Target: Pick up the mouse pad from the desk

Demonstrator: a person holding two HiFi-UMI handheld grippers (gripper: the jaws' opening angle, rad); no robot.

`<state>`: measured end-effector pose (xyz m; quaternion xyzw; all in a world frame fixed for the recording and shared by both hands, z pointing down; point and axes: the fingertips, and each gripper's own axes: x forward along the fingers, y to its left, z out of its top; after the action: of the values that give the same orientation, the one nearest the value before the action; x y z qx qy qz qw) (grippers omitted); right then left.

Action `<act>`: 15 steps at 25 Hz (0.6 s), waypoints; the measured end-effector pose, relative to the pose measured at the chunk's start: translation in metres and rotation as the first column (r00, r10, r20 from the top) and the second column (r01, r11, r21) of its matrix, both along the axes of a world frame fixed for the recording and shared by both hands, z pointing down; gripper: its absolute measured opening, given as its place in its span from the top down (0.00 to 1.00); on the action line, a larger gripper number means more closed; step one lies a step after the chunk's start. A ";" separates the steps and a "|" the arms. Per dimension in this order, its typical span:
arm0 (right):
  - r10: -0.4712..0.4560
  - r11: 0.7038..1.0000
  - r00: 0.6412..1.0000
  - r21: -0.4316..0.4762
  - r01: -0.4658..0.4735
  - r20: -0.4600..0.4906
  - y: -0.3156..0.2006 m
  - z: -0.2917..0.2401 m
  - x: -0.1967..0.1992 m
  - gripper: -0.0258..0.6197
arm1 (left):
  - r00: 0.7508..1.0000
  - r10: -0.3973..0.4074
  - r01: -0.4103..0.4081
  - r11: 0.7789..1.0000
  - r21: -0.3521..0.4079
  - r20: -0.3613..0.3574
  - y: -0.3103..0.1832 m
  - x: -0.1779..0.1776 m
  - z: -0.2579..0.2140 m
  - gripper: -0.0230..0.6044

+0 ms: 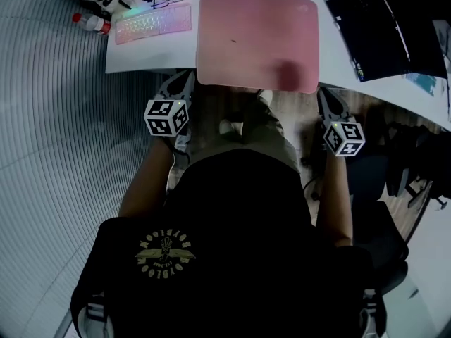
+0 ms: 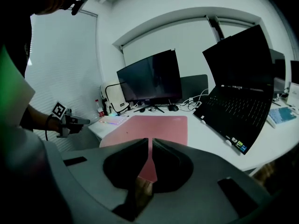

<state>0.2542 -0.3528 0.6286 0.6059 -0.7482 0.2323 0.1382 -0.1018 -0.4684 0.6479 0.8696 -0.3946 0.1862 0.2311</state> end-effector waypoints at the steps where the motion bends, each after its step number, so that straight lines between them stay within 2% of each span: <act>1: -0.008 1.000 1.000 -0.017 0.008 0.001 -0.002 0.008 0.000 0.91 | 1.000 0.001 -0.001 1.000 -0.019 0.005 0.000 0.000 0.008 0.95; 4: -0.038 0.997 0.999 -0.074 0.037 -0.006 -0.007 0.032 -0.001 0.88 | 1.000 0.009 -0.008 0.997 -0.072 0.012 -0.001 0.003 0.031 0.94; 10: -0.023 0.983 0.999 -0.179 0.028 0.026 -0.003 0.074 0.014 0.82 | 1.000 0.001 0.000 0.987 -0.159 0.005 0.000 0.003 0.070 0.80; 15: -0.006 0.962 0.997 -0.272 0.026 0.074 0.002 0.107 0.028 0.72 | 1.000 -0.021 0.018 0.968 -0.251 -0.009 -0.003 0.001 0.099 0.68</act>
<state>0.2825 -0.3509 0.7358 0.5661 -0.7185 0.3539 0.1951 -0.1005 -0.4716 0.7467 0.8305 -0.3749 0.2274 0.3435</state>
